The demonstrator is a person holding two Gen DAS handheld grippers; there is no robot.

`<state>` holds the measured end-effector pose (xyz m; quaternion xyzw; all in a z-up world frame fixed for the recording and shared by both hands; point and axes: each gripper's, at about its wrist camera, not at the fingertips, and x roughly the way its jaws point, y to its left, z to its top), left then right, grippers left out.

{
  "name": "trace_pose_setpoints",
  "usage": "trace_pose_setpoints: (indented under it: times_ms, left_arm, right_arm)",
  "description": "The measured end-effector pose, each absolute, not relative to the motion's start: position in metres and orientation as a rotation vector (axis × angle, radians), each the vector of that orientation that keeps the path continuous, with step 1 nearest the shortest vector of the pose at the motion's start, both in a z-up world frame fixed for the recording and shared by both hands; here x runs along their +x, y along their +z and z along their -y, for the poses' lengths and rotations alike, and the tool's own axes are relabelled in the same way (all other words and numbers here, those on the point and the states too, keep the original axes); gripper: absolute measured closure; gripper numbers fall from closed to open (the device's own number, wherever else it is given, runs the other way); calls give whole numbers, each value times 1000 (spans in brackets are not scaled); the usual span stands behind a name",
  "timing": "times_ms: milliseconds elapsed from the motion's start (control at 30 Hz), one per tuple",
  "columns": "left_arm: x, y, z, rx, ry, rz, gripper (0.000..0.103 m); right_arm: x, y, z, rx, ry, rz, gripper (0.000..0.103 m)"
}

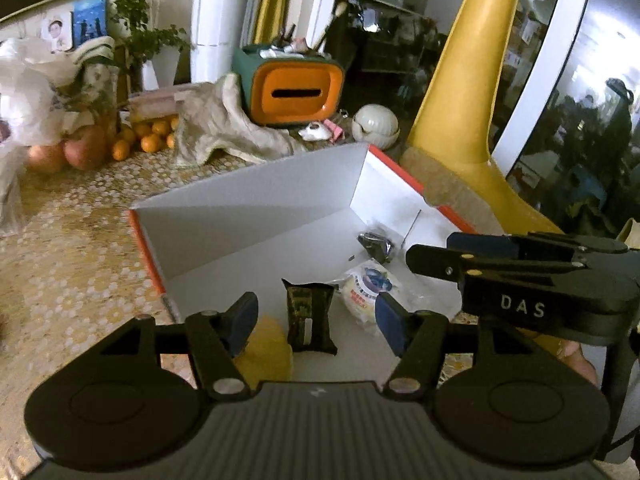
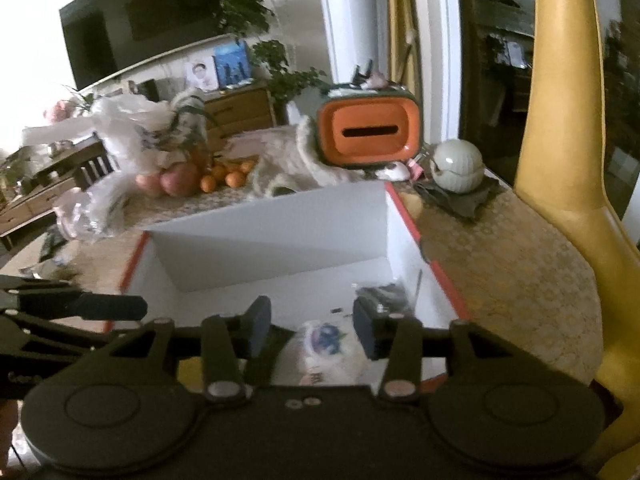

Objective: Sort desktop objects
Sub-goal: 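Open both tools to drop the bags into the shoebox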

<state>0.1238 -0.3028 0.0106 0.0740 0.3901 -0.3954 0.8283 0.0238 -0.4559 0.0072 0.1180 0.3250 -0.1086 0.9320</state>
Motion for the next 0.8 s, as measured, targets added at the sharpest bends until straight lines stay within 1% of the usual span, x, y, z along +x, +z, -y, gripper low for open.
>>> trace_pose_setpoints:
  times_ms: [100, 200, 467, 800]
  left_arm:
    - [114, 23, 289, 143, -837, -801, 39]
    - [103, 37, 273, 137, -824, -768, 39]
    - [83, 65, 224, 112, -781, -692, 39]
    - [66, 70, 160, 102, -696, -647, 39]
  right_arm:
    - [16, 19, 442, 237, -199, -647, 58]
    - [10, 29, 429, 230, -177, -631, 54]
    - [4, 42, 391, 209, -124, -631, 53]
    - [1, 43, 347, 194, -60, -647, 53]
